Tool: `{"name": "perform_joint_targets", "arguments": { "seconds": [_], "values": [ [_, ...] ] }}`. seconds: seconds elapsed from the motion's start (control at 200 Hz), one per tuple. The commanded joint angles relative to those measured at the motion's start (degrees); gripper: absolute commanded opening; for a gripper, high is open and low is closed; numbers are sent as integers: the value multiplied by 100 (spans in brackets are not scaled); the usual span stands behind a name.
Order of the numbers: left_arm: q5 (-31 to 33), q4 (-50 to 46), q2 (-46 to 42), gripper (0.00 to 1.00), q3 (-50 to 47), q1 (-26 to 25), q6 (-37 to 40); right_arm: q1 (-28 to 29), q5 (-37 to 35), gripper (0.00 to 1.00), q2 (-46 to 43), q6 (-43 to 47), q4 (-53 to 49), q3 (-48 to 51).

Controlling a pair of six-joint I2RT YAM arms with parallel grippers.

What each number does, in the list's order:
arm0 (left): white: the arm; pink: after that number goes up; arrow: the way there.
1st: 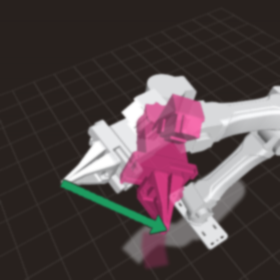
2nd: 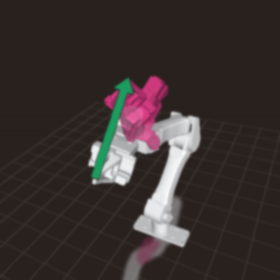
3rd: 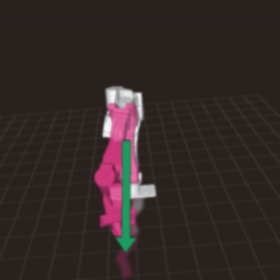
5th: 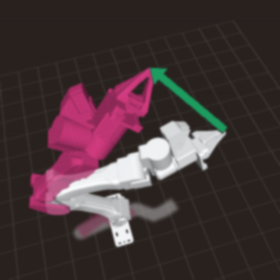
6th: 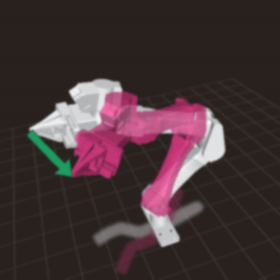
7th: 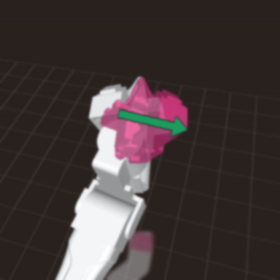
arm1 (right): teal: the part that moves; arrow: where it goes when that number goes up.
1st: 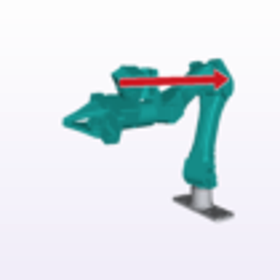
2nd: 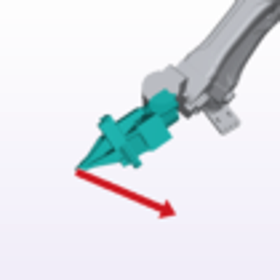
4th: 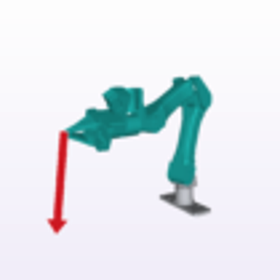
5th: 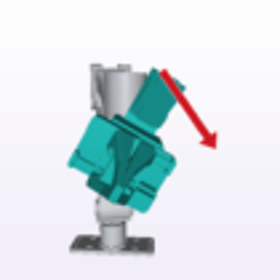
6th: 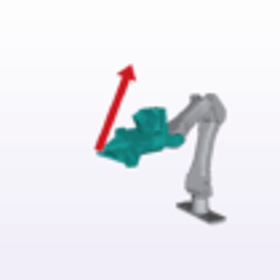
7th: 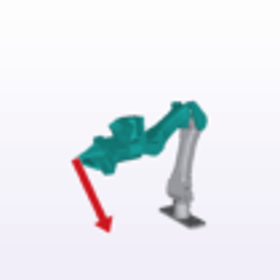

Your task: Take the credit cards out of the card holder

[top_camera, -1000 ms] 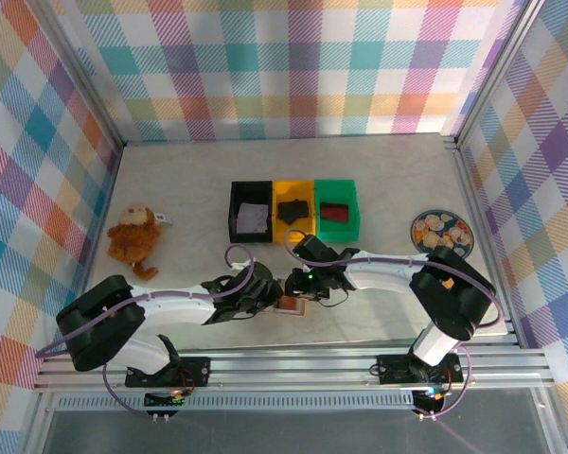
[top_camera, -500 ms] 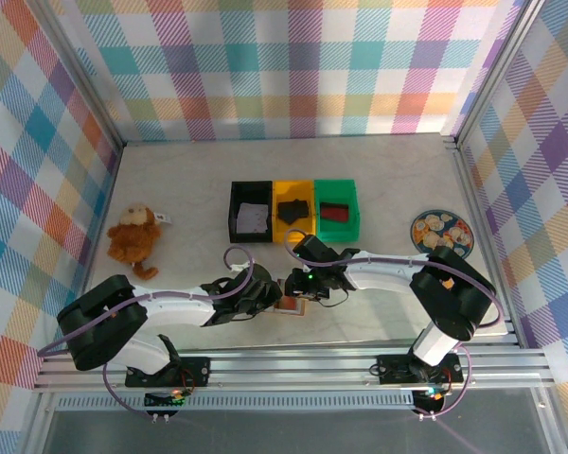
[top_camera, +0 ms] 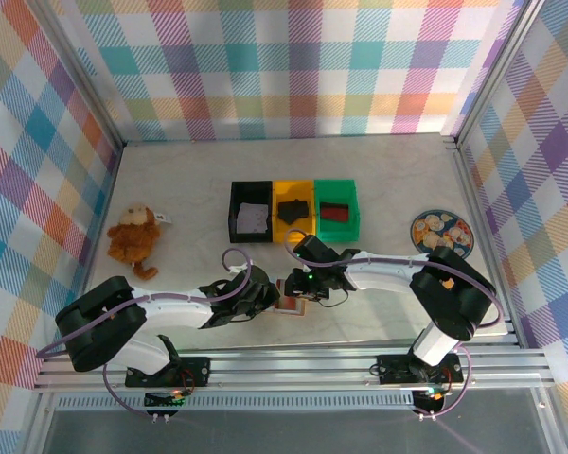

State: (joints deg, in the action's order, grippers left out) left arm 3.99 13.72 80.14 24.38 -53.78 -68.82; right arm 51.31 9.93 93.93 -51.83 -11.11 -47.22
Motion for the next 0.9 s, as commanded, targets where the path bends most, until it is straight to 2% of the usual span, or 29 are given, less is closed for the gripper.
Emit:
{"name": "perform_joint_targets", "arguments": {
  "seconds": [0.0,0.205,0.285,0.895],
  "values": [
    [-136,-123,29,9,-137,43,-69,28,-27,35,196,-62,-183,267],
    [-78,-275,-106,5,-136,50,-55,28,-36,35,186,-50,-202,274],
    [-52,-354,-169,0,-137,43,-36,26,-28,35,196,-41,-206,262],
    [181,-973,-707,0,-267,52,148,20,-79,35,239,-18,-294,223]
  ]
}}
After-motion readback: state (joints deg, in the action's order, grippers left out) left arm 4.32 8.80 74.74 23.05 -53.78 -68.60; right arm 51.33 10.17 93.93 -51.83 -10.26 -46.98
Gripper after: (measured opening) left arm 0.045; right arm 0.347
